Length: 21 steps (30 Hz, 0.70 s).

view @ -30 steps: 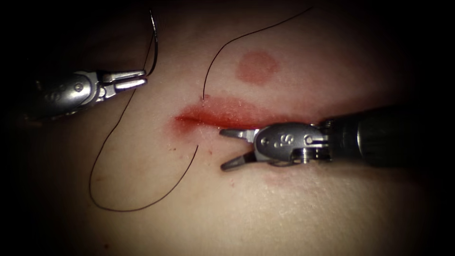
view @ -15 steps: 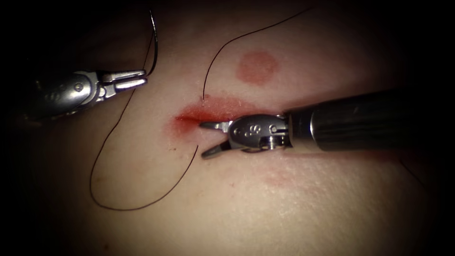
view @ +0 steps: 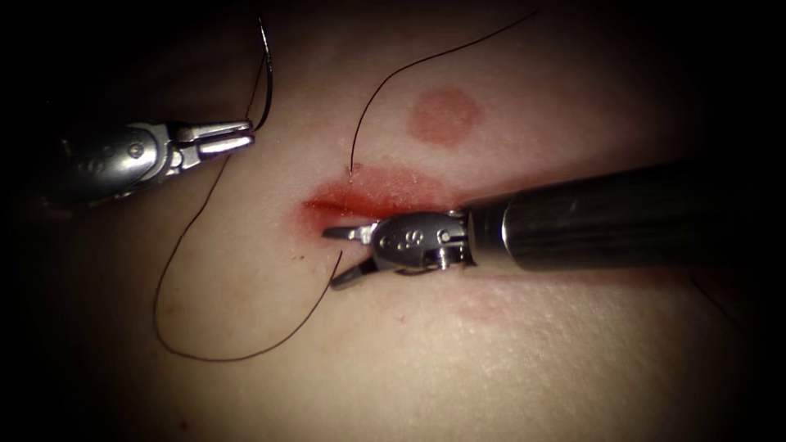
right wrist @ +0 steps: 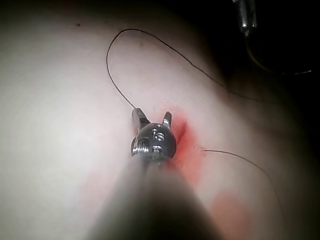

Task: Wound Closure
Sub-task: Use the right gripper to pull the suture through until only a short end remains on the top.

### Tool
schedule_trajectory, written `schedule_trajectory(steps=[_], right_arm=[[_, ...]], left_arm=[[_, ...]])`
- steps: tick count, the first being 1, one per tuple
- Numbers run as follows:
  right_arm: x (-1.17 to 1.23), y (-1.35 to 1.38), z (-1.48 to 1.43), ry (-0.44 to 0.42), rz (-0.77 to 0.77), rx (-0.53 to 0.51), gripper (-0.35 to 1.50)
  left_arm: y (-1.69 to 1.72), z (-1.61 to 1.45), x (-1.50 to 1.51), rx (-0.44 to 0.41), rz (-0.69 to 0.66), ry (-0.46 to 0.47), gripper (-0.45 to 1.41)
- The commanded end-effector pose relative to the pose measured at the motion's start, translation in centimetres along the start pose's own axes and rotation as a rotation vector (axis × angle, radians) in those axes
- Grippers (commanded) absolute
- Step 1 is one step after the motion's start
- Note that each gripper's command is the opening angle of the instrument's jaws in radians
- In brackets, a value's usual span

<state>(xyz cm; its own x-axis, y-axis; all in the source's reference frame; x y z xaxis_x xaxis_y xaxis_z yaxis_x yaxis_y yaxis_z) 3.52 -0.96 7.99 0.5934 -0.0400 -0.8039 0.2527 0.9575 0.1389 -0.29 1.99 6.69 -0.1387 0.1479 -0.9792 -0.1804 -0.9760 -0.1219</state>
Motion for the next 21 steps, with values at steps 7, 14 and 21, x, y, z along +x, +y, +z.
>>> schedule_trajectory(steps=[7, 14, 21], right_arm=[[-0.06, 0.00, 0.23, 0.002, -0.040, 0.056, 1.23], [-0.24, 0.00, 0.36, -0.040, -0.068, 0.082, 1.09], [-0.23, 0.06, 0.31, -0.059, -0.055, 0.109, -0.35]], left_arm=[[0.00, 0.06, -0.06, -0.001, -0.006, 0.001, -0.35], [0.00, 0.06, -0.06, -0.001, -0.006, 0.001, -0.35], [0.01, 0.06, -0.05, -0.001, -0.006, 0.001, -0.35]])
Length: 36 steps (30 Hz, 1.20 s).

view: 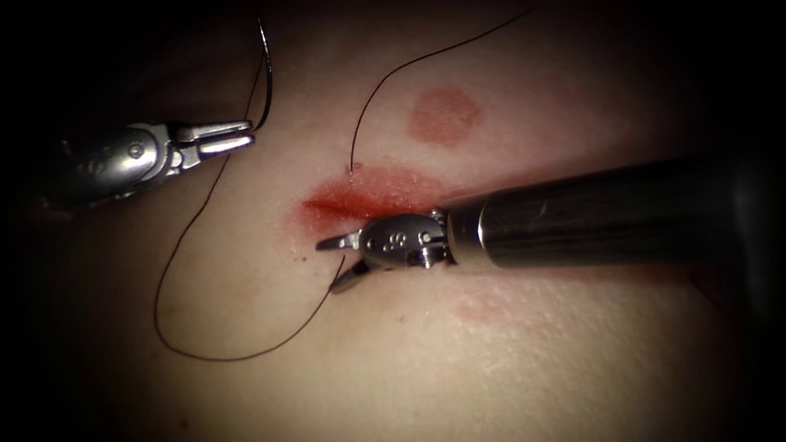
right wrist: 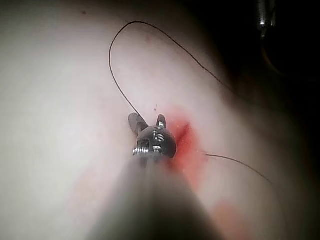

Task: Wound Closure
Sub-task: Use the right gripper to pull the suture through until only a short end remains on the top.

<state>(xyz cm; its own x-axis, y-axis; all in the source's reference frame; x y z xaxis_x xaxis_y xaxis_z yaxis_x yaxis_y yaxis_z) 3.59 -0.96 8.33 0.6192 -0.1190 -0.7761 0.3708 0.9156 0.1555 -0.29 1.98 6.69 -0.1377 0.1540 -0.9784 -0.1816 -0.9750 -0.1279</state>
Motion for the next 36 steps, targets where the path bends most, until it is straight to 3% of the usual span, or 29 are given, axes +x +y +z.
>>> schedule_trajectory(steps=[1, 8, 21, 33, 36], right_arm=[[0.04, -0.01, 0.02, 0.006, 0.007, 0.001, -0.35], [0.36, -0.21, -0.14, 0.003, 0.022, 0.001, -0.35], [0.78, -0.55, -0.20, 0.010, 0.020, 0.006, -0.35], [1.42, -0.88, -0.25, 0.022, 0.033, 0.022, -0.35], [1.48, -0.90, -0.26, 0.023, 0.031, 0.023, -0.35]], left_arm=[[0.00, 0.06, -0.06, -0.001, 0.000, 0.001, -0.35], [0.00, 0.06, -0.06, -0.001, 0.000, 0.001, -0.35], [0.00, 0.06, -0.06, -0.001, 0.000, 0.001, -0.35], [0.01, 0.06, -0.05, -0.001, 0.000, 0.001, -0.35], [0.01, 0.06, -0.05, -0.001, 0.000, 0.001, -0.35]])
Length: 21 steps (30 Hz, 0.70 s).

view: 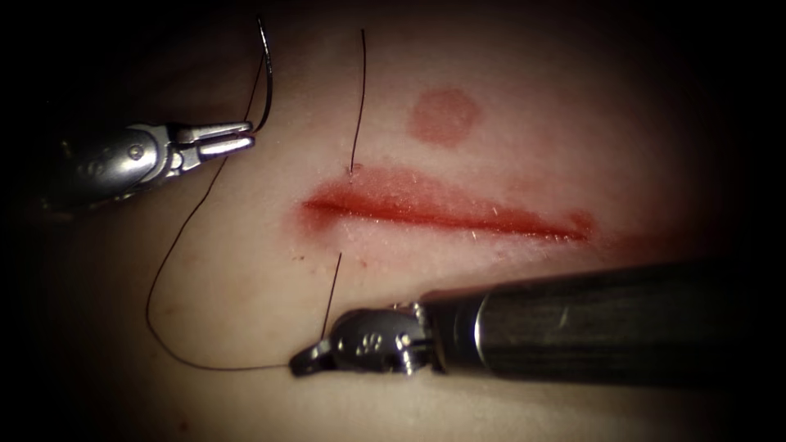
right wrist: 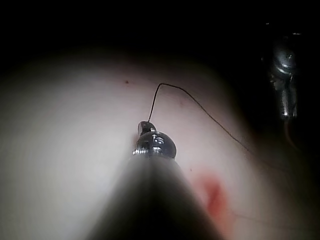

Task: Wound Closure
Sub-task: Use the right gripper to pull the suture through until only a short end remains on the top.

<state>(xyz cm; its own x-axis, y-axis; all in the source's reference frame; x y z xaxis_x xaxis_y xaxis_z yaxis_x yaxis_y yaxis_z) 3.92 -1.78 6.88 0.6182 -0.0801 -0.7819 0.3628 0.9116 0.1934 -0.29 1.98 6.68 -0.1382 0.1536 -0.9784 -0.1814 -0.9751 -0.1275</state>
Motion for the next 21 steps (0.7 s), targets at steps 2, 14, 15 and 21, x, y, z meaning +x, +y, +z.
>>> schedule_trajectory(steps=[2, 14, 15, 21], right_arm=[[0.06, -0.04, 0.07, 0.004, -0.002, 0.005, -0.35], [-0.04, 0.04, 0.08, 0.006, 0.003, -0.013, -0.35], [-0.07, 0.06, 0.08, 0.006, 0.003, -0.017, -0.35], [-0.17, 0.11, 0.07, 0.003, 0.006, -0.022, -0.35]], left_arm=[[0.00, 0.06, -0.06, -0.001, 0.000, 0.001, -0.35], [0.00, 0.07, -0.06, -0.002, 0.000, 0.003, -0.35], [0.00, 0.07, -0.06, -0.002, 0.000, 0.003, -0.35], [0.00, 0.07, -0.06, -0.002, 0.000, 0.003, -0.35]])
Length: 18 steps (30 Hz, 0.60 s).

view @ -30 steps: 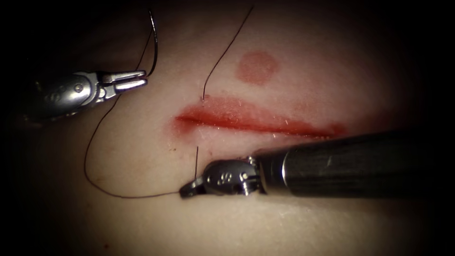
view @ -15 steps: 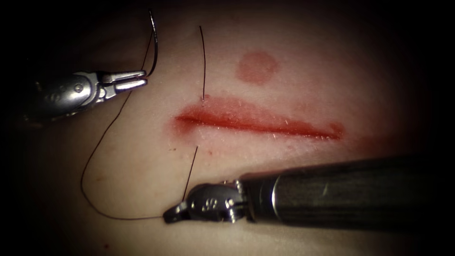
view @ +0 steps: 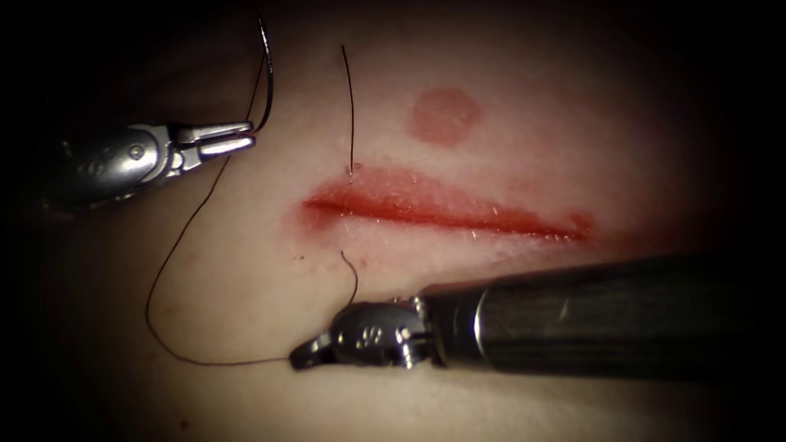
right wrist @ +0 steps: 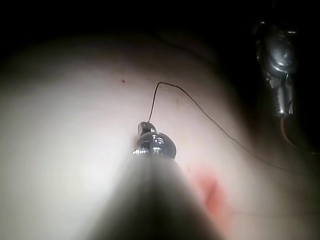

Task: Wound Closure
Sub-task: Use the right gripper to pull the suture through until only a short end remains on the top.

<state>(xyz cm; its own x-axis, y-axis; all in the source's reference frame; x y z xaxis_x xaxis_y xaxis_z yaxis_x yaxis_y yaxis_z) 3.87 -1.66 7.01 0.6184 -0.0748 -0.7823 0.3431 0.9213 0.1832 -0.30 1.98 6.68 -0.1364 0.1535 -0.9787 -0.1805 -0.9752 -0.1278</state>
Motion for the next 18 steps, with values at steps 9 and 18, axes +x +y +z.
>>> schedule_trajectory(steps=[9, 18], right_arm=[[-0.04, -0.03, 0.00, 0.078, 0.100, -0.093, 1.47], [-0.17, -0.09, -0.98, 0.264, 0.220, -0.196, 1.48]], left_arm=[[0.04, 0.05, -0.01, -0.006, 0.000, 0.003, -0.35], [0.25, 0.12, 0.28, -0.048, -0.024, 0.053, -0.35]])
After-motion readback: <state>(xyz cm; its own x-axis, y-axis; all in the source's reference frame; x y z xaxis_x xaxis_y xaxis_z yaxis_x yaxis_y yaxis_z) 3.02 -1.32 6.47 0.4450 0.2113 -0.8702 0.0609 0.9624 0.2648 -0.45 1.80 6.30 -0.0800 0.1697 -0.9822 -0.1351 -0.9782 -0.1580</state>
